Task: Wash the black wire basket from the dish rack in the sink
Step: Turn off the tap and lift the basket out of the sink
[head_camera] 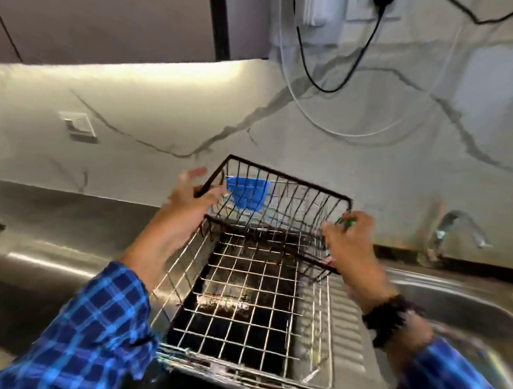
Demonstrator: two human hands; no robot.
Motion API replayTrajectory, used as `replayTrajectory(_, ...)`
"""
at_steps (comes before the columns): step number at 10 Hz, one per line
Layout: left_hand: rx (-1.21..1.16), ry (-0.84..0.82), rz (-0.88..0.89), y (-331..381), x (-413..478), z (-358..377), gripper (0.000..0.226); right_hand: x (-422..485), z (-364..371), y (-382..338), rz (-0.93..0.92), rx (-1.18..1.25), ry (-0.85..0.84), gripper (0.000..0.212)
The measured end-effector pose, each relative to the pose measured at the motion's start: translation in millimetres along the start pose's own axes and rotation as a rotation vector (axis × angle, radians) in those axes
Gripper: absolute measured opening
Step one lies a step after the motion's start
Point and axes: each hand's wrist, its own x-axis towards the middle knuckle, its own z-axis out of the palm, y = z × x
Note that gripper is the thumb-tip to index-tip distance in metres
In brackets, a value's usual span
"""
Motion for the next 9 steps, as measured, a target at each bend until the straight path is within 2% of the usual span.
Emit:
replayTrajectory(1, 0.369, -0.024, -0.006, -48.6, 23.1, -21.4, 0.020, 17.0, 41.1, 26.0, 0.060, -0.203, 0.073, 0.039)
replayTrajectory(2, 0.614, -0.057, -0.102, -90.8, 43.3, -26.5, 0.020, 40.1, 67.6, 44.4, 0.127, -0.482, 0.054, 0.046)
replayTrajectory(3, 0.918, -0.097, -0.139, -109.0, 44.9, -19.0, 0.025, 51.0, 82.2, 50.5, 0.193, -0.721, 0.018, 0.037)
replayTrajectory(4, 1.017, -0.126, -0.107, -118.4, 32.5, -3.2, 0.025, 51.0, 87.1, 63.6, 0.227, -0.819, 0.014, 0.029)
replayTrajectory(5, 1.054, -0.169, -0.063, -132.6, 21.6, 5.8, 0.034, 51.6, 88.7, 83.5, 0.289, -0.868, 0.032, 0.029)
replayTrajectory(6, 1.039, -0.237, -0.026, -157.5, 14.3, 8.2, 0.054, 47.0, 89.3, 96.0, 0.387, -0.854, -0.026, 0.024)
replayTrajectory(7, 1.038, -0.304, -0.046, -166.7, 12.6, 5.6, 0.035, 35.1, 93.3, 88.1, 0.425, -0.848, -0.112, 0.029)
replayTrajectory(8, 1.032, -0.328, -0.082, -160.1, 8.7, 4.0, 0.031, 21.7, 95.3, 77.8, 0.428, -0.848, -0.225, 0.061)
replayTrajectory(9, 1.024, -0.287, -0.013, -139.7, 7.7, -1.9, 0.028, 12.0, 87.8, 58.3, 0.285, -0.895, -0.291, 0.069)
